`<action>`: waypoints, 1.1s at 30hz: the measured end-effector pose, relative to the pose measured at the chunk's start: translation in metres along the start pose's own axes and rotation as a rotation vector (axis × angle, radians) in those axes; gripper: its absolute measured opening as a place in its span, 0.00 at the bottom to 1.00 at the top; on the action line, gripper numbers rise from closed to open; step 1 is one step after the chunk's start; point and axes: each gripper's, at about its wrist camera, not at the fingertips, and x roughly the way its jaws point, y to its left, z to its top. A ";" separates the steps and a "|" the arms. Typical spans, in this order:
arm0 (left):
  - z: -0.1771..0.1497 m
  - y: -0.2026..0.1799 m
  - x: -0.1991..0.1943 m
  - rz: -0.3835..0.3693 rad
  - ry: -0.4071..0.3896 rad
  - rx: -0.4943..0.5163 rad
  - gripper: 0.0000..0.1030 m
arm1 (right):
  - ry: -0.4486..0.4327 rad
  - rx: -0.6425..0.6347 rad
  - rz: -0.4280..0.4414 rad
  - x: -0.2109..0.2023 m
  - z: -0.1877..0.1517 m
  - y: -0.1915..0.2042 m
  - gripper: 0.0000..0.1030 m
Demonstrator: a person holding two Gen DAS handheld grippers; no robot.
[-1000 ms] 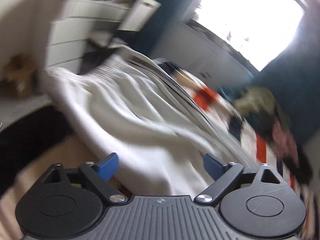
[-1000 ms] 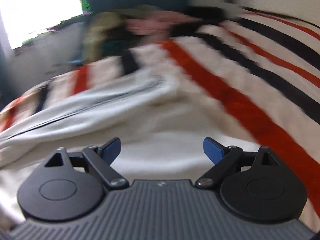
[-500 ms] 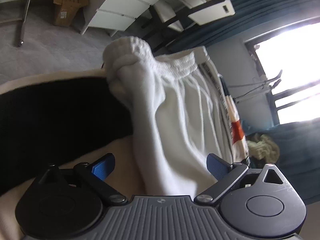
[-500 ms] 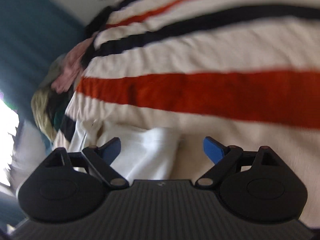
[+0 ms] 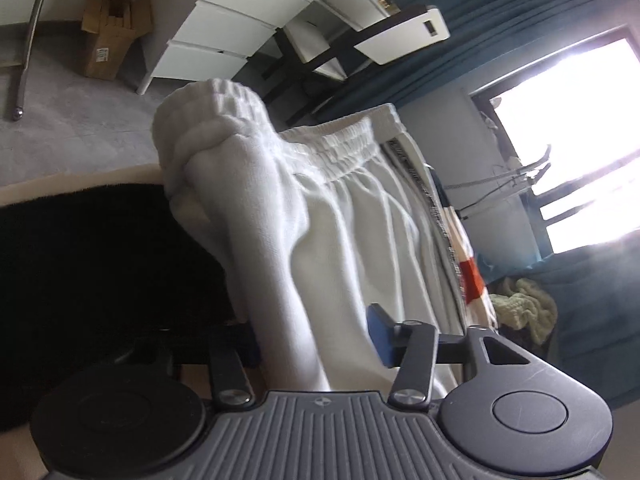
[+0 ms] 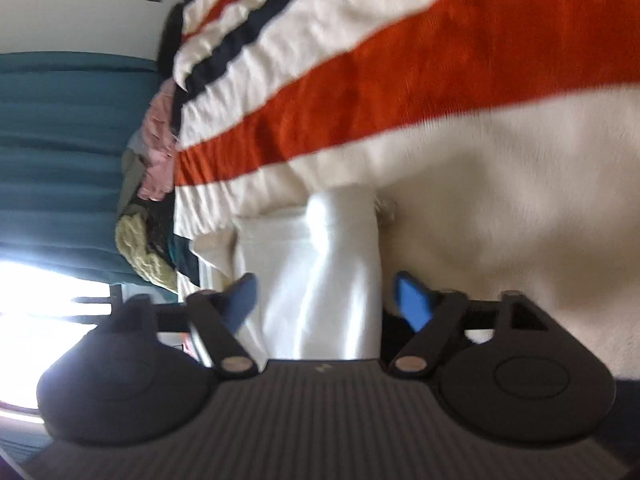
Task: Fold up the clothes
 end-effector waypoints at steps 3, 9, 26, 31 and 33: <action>0.000 0.005 0.004 0.000 -0.009 -0.024 0.31 | -0.019 -0.012 -0.027 0.010 0.001 0.004 0.56; -0.001 0.001 0.006 0.019 -0.040 0.009 0.14 | -0.057 -0.046 -0.084 0.027 0.006 0.010 0.16; 0.004 -0.025 -0.049 -0.146 -0.208 0.174 0.10 | -0.210 -0.352 0.165 -0.041 -0.013 0.086 0.08; 0.020 -0.052 -0.036 -0.174 -0.221 0.225 0.10 | -0.186 -0.381 0.154 -0.032 -0.012 0.129 0.08; 0.025 -0.077 -0.025 -0.200 -0.247 0.275 0.10 | -0.207 -0.447 0.133 -0.020 -0.016 0.157 0.08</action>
